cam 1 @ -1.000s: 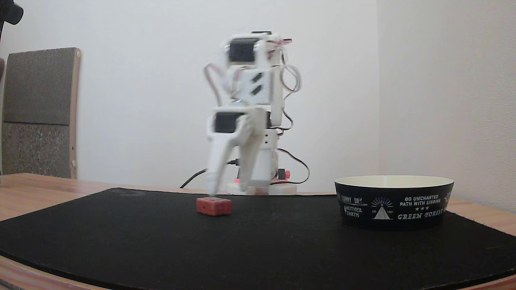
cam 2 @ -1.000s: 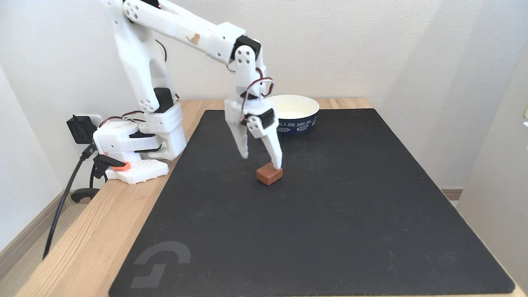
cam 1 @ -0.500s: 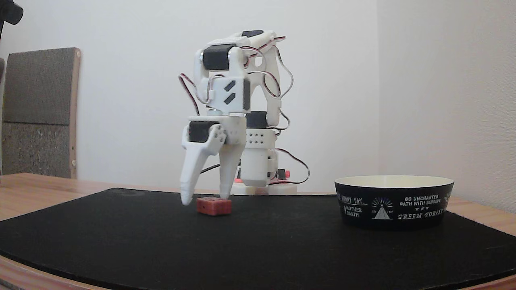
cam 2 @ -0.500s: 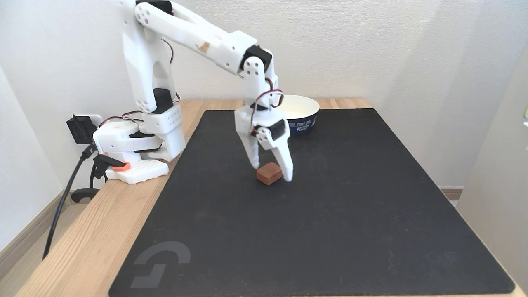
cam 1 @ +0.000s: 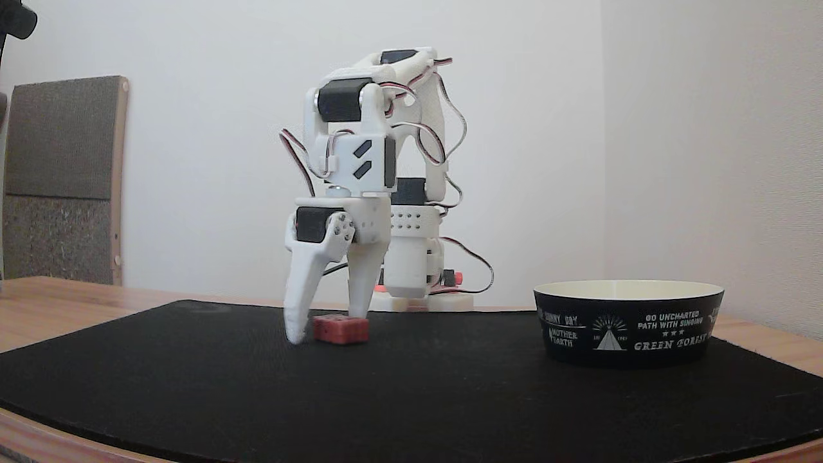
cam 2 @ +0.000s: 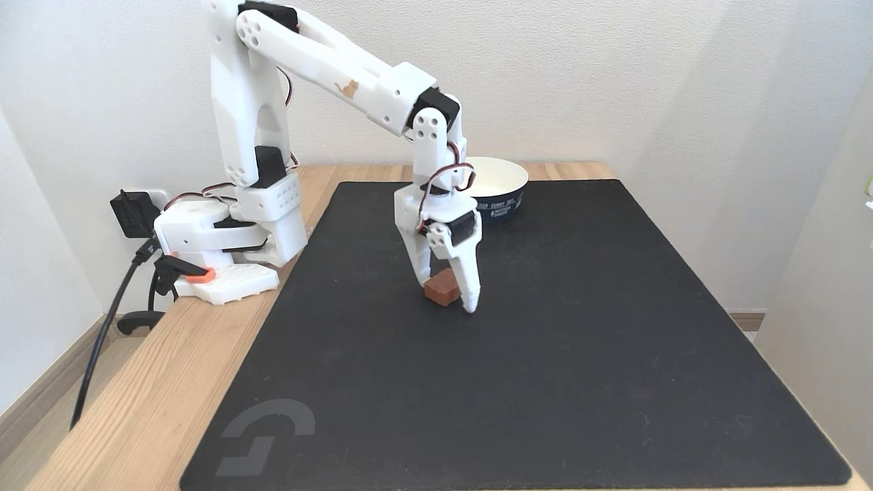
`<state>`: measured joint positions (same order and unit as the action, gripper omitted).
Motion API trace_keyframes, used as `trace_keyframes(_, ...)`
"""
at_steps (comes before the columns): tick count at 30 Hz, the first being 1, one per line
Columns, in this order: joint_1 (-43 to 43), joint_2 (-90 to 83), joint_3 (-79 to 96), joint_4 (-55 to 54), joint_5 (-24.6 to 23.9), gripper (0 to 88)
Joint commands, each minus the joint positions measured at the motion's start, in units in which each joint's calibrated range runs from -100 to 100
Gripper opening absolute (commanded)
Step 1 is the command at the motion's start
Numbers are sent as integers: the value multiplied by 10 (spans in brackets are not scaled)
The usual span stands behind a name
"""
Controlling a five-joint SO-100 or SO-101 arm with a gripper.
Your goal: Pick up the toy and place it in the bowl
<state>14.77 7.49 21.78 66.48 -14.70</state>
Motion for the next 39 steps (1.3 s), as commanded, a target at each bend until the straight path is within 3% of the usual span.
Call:
trace_keyframes(1, 2, -2, -17, -22, 3, 18)
trace_keyframes(9, -30, -40, -18, -34, 12, 30)
trace_keyframes(14, -132, -155, -13, -32, 39, 30)
trace_keyframes(19, -321, -221, -12, -57, 72, 30)
trace_keyframes(23, -351, -221, -2, -99, 73, 36)
trace_keyframes(25, -354, -221, 31, -153, 99, 41)
trace_keyframes(27, -370, -221, 62, -191, 112, 87)
trace_keyframes(28, -381, -221, 78, -205, 115, 139)
trace_keyframes(29, -395, -221, 102, -217, 113, 246)
trace_keyframes(32, -395, -222, 116, -219, 115, 353)
trace_keyframes(39, -343, -261, 140, -212, 115, 359)
